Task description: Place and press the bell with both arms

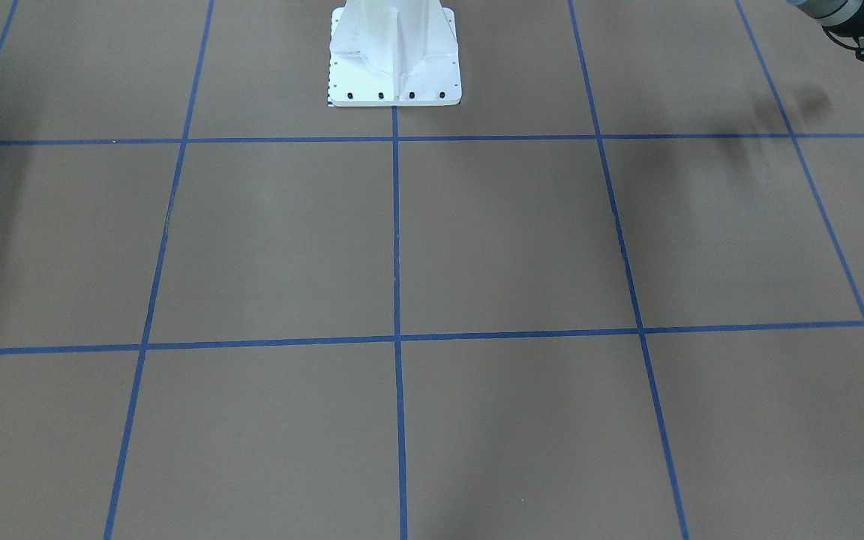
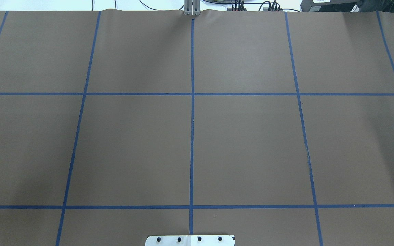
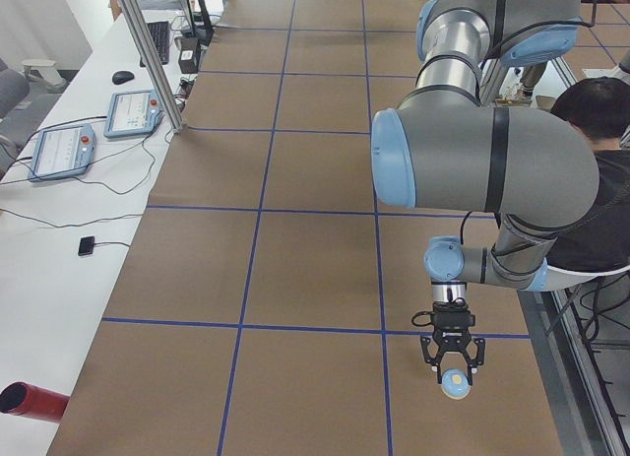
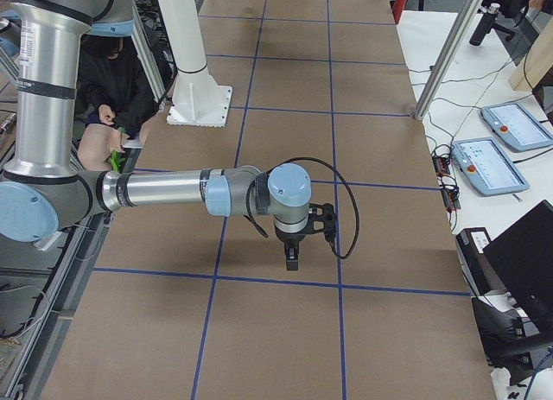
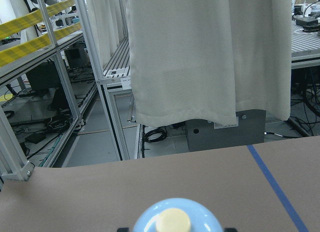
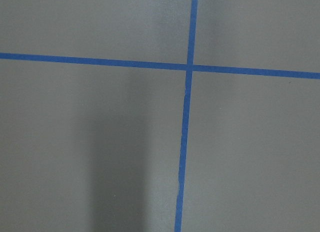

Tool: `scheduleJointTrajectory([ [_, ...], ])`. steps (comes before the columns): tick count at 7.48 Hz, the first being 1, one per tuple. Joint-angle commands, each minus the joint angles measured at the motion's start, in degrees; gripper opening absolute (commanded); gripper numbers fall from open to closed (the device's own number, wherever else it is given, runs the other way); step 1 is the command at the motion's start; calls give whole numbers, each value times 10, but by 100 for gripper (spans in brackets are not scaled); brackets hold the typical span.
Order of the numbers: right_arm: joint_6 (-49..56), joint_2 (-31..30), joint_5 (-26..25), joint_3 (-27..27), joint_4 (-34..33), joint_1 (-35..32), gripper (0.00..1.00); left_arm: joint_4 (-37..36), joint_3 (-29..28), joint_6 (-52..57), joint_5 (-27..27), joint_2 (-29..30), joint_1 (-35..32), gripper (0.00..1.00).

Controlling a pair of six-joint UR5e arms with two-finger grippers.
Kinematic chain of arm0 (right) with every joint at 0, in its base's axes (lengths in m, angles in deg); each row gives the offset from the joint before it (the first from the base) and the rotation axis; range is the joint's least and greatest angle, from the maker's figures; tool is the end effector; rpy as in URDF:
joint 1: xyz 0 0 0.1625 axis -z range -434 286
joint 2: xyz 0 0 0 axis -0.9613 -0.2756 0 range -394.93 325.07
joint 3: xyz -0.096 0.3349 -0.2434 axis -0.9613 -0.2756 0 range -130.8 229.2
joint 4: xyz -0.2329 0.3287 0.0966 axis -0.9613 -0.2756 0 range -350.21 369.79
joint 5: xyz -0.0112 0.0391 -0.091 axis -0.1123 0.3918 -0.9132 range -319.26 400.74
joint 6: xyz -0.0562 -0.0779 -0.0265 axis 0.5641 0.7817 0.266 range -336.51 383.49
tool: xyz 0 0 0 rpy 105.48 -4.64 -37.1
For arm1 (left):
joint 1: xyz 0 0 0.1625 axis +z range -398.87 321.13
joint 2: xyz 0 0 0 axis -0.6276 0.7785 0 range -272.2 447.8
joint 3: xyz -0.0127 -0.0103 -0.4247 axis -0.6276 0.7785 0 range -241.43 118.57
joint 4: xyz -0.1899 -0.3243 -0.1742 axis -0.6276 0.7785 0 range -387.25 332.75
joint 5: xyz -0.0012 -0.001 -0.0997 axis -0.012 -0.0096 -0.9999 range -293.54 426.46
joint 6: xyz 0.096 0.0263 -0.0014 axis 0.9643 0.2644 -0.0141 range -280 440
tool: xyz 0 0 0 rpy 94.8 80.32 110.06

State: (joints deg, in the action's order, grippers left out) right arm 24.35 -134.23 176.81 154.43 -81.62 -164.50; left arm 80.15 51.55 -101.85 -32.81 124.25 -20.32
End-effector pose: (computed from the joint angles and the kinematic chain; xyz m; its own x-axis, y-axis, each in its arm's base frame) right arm 0.0652 -0.4258 0.6024 0.6943 -0.0657 0.7167 0.0017 0.9960 0.0896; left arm 0.1042 -0.0888 0.7329 0.2493 -0.9568 0.1495 0.9316 0.2791 0.2329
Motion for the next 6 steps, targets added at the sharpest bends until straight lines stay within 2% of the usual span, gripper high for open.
scheduleJointTrajectory([
  [1,-1,1,0,-1,-1,1,100,-8,56,108,-14,-2,-45,0],
  [3,-1,1,0,-3,-1,1,100,-59,119,144,-13,-1,-62,0],
  [5,-1,1,0,-5,-2,1,100,-147,206,170,-14,3,-63,0],
  [6,-1,-2,1,-5,-2,1,100,-216,254,177,-14,30,-63,0],
])
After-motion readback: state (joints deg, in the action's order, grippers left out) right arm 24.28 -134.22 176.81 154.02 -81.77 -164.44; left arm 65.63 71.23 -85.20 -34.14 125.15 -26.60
